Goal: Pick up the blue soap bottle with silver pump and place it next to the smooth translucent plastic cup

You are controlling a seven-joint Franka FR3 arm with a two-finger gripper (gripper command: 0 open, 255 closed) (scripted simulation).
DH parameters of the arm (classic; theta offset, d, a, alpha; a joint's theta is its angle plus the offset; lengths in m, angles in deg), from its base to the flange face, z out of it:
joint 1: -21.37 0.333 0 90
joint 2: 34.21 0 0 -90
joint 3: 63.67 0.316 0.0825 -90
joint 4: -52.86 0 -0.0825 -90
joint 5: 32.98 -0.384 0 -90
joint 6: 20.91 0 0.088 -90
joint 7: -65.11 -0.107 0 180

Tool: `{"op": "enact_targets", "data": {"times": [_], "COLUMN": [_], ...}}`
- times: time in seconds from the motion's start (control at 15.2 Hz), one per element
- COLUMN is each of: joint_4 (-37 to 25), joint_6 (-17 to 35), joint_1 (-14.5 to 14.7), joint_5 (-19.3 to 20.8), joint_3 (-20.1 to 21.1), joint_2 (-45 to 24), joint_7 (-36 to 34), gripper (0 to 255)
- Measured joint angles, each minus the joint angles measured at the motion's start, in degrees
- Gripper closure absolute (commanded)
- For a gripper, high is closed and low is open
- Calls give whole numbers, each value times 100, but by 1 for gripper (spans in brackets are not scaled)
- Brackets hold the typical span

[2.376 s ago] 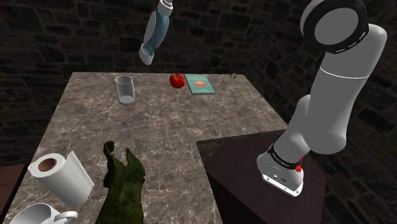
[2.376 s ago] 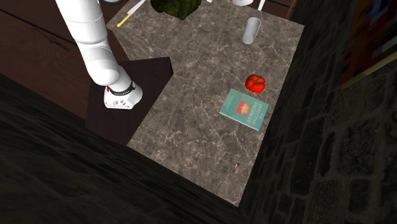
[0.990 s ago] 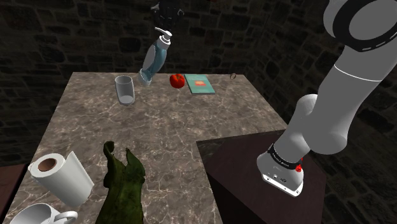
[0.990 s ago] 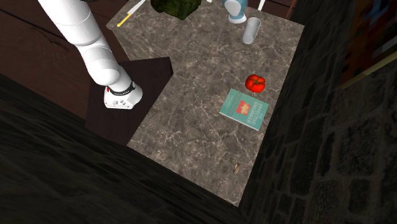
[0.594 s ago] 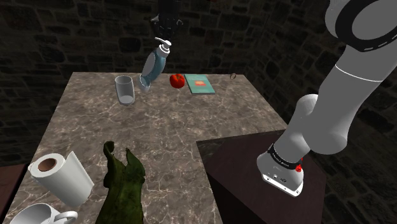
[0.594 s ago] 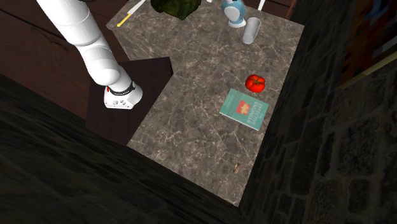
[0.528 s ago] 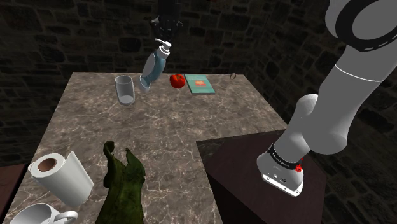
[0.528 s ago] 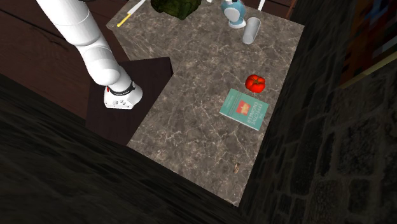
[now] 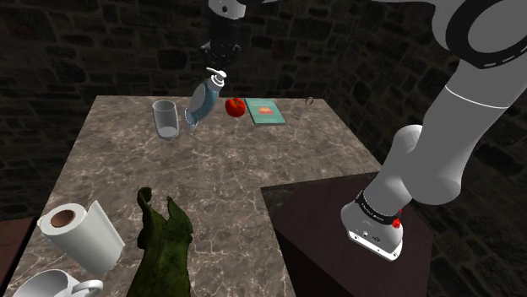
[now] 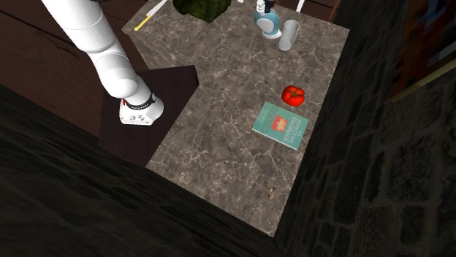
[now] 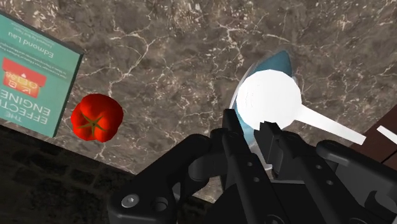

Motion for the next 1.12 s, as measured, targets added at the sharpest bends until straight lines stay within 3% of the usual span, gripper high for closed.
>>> {"op": "enact_targets", "data": {"times": [1.12], "joint_4": [1011], "joint_6": [1231], "joint_1": [2], "joint_5": [-48], "joint_3": [10], "joint_2": [-223], "joint_7": [50], "gripper": [255]}}
